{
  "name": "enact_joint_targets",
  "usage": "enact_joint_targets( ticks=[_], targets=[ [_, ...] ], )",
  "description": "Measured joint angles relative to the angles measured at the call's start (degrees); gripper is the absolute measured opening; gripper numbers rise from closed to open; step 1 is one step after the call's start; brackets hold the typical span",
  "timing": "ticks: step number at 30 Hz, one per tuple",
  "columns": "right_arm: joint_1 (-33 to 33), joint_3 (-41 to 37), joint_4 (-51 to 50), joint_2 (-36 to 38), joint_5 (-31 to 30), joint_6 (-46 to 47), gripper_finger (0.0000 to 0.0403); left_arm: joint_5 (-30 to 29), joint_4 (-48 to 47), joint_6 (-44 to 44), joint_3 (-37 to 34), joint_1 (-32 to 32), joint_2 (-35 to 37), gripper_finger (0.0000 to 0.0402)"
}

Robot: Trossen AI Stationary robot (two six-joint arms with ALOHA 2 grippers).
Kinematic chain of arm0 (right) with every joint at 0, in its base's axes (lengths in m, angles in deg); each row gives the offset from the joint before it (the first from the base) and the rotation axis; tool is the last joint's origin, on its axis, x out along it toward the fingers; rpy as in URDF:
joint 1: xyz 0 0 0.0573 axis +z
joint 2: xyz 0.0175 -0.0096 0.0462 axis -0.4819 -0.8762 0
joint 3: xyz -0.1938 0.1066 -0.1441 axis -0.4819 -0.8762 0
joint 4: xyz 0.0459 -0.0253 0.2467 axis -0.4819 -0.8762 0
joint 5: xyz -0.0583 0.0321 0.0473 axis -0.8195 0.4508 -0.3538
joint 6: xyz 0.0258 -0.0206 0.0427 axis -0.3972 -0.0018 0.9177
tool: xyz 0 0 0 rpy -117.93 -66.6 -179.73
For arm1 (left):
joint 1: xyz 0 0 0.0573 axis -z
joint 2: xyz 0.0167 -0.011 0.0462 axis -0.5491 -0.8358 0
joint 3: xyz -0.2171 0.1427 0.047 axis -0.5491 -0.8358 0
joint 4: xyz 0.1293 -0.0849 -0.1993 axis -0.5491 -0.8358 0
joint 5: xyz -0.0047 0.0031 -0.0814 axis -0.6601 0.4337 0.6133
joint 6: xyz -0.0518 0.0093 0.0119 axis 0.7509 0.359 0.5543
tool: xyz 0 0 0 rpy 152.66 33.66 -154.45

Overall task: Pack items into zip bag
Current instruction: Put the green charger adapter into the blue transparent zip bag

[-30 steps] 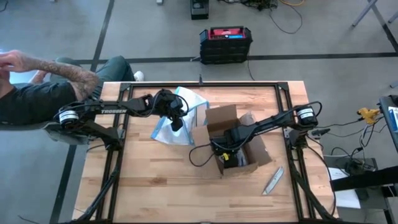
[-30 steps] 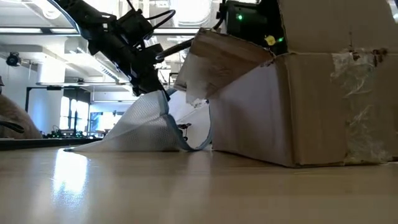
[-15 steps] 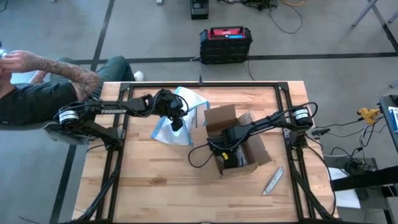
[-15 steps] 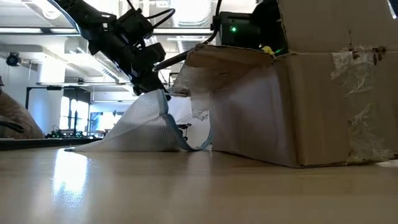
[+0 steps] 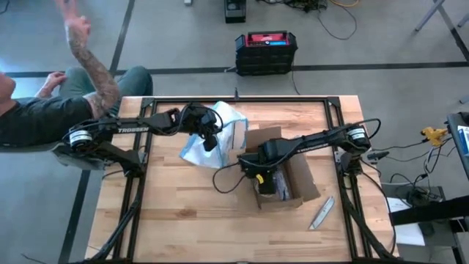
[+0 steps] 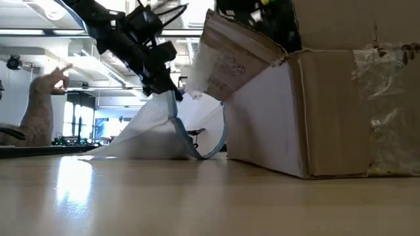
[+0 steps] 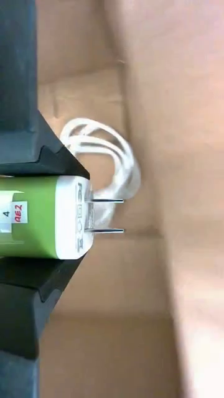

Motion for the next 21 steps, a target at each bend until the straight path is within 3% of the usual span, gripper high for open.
enact_joint_targets(
  ticks=[6,10,15,21],
  targets=[
    [-4.2,8.1,3.6,0.1,-9.3,-3.6,0.0122,0.3,-10.6,-4.5,6.5,0.0,0.4,0.0],
    [-8.5,8.8,13.7,-0.1,-7.2,-4.7,0.0122,0.3,-16.9,-4.8,10.0,0.0,0.4,0.0],
    [-12.0,7.7,24.2,-2.6,-2.9,-7.3,0.0122,0.7,-19.7,1.2,12.8,-0.1,0.4,0.0],
    [-14.8,7.6,34.6,-8.5,-4.8,-10.3,0.0128,4.6,-20.6,5.0,13.4,-0.1,0.5,0.0]
  ],
)
